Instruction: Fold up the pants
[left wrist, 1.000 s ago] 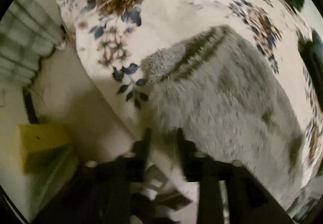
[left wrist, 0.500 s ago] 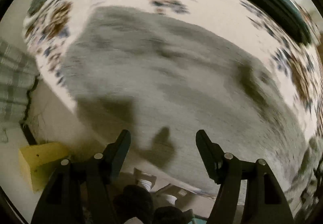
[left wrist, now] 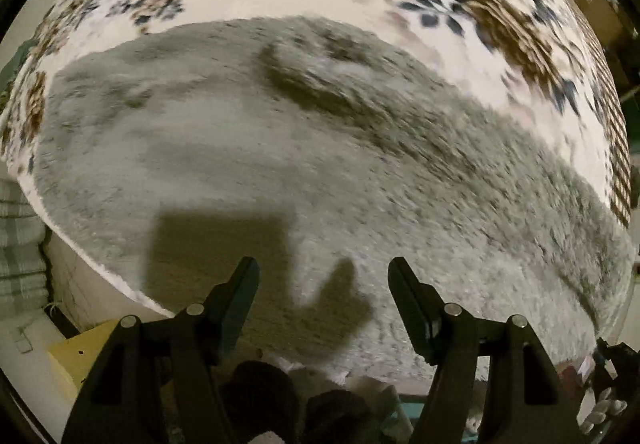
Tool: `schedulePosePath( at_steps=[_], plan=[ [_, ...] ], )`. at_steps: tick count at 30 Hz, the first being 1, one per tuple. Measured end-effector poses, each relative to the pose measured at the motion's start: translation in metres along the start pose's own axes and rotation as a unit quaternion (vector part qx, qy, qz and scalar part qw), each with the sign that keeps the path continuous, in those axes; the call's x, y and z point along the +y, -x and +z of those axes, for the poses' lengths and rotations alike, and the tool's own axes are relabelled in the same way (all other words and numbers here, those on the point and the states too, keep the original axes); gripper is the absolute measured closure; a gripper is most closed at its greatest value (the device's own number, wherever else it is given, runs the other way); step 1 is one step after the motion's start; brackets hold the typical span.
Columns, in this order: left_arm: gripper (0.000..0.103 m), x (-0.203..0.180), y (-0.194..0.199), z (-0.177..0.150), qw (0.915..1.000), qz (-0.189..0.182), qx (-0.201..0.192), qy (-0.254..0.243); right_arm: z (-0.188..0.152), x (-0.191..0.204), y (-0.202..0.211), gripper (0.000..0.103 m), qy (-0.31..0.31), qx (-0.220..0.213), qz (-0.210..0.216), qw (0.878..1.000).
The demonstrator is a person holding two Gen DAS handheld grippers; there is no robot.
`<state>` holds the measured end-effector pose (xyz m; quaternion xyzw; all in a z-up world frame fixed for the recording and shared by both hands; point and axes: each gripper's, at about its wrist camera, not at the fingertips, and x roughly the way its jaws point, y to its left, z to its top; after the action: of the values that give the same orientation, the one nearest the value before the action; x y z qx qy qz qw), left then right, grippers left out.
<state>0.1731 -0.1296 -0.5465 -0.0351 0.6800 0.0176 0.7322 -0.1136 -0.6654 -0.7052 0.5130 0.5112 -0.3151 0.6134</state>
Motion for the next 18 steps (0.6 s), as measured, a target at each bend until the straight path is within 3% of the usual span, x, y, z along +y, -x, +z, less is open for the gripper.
schedulePosePath(
  at_steps=[2,4,5,6,12,13,14,15,16,18],
  plan=[
    [0.038,-0.007,-0.002,-0.001,0.9999,0.0,0.001,-0.014,0.0,-0.011,0.003,0.084,-0.012,0.015,0.021,1.0],
    [0.038,-0.014,-0.003,-0.003,0.9996,0.0,0.001,-0.028,0.002,-0.019,0.013,0.063,-0.026,0.001,0.058,0.998],
    [0.038,-0.017,-0.004,-0.003,0.9995,-0.001,0.002,-0.032,0.005,-0.023,0.019,0.046,-0.037,-0.014,0.08,0.996],
    [0.038,-0.022,-0.004,-0.003,0.9993,-0.002,0.004,-0.036,0.011,-0.026,0.024,0.038,-0.048,-0.031,0.098,0.994],
    [0.038,-0.046,-0.004,-0.005,0.9984,-0.006,0.007,-0.057,0.053,-0.016,0.005,0.037,-0.079,-0.037,0.136,0.987],
    [0.038,-0.05,-0.005,-0.006,0.9981,-0.007,0.009,-0.06,0.058,-0.002,-0.007,0.039,-0.071,-0.024,0.126,0.989],
    [0.038,-0.054,-0.005,-0.008,0.9979,-0.009,0.011,-0.064,0.061,0.009,-0.011,0.071,-0.06,-0.026,0.116,0.991],
    [0.038,-0.057,-0.005,-0.009,0.9977,-0.01,0.011,-0.067,0.061,0.022,-0.007,0.093,-0.036,-0.044,0.098,0.994],
    [0.038,-0.06,-0.004,-0.011,0.9974,-0.01,0.01,-0.071,0.06,0.036,0.0,0.093,-0.011,-0.058,0.082,0.995],
    [0.038,-0.07,-0.003,-0.015,0.9971,-0.008,0.008,-0.075,0.047,0.07,0.021,0.095,0.044,-0.085,0.096,0.991]
  ],
)
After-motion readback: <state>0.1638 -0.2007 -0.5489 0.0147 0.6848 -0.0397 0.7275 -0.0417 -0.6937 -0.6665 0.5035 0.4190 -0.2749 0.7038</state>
